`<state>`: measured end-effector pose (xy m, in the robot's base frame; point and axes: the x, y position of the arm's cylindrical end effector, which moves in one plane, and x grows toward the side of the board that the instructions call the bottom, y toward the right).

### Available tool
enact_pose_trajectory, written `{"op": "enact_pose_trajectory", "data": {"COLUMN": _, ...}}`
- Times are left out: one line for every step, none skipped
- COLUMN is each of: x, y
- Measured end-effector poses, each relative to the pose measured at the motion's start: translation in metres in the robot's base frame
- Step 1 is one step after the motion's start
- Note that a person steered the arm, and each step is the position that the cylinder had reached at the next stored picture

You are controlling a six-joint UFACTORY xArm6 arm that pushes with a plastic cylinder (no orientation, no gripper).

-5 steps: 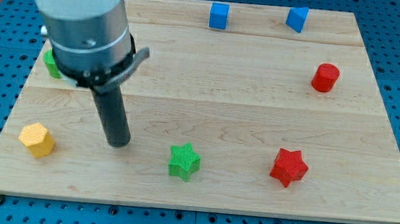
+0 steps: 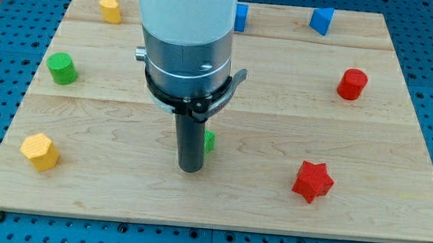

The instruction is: Push the green star diagonally to the bottom right of the yellow heart

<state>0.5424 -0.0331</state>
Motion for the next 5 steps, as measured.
{"op": "enact_pose_trajectory", "data": {"x": 0.0, "y": 0.0}}
{"op": "enact_pose_trajectory", "data": {"x": 0.002, "y": 0.001}}
{"op": "enact_pose_trajectory", "data": {"x": 0.002, "y": 0.001}}
{"op": "enact_pose_trajectory", "data": {"x": -0.008, "y": 0.001}}
{"op": "enact_pose_trajectory", "data": {"x": -0.038, "y": 0.004}}
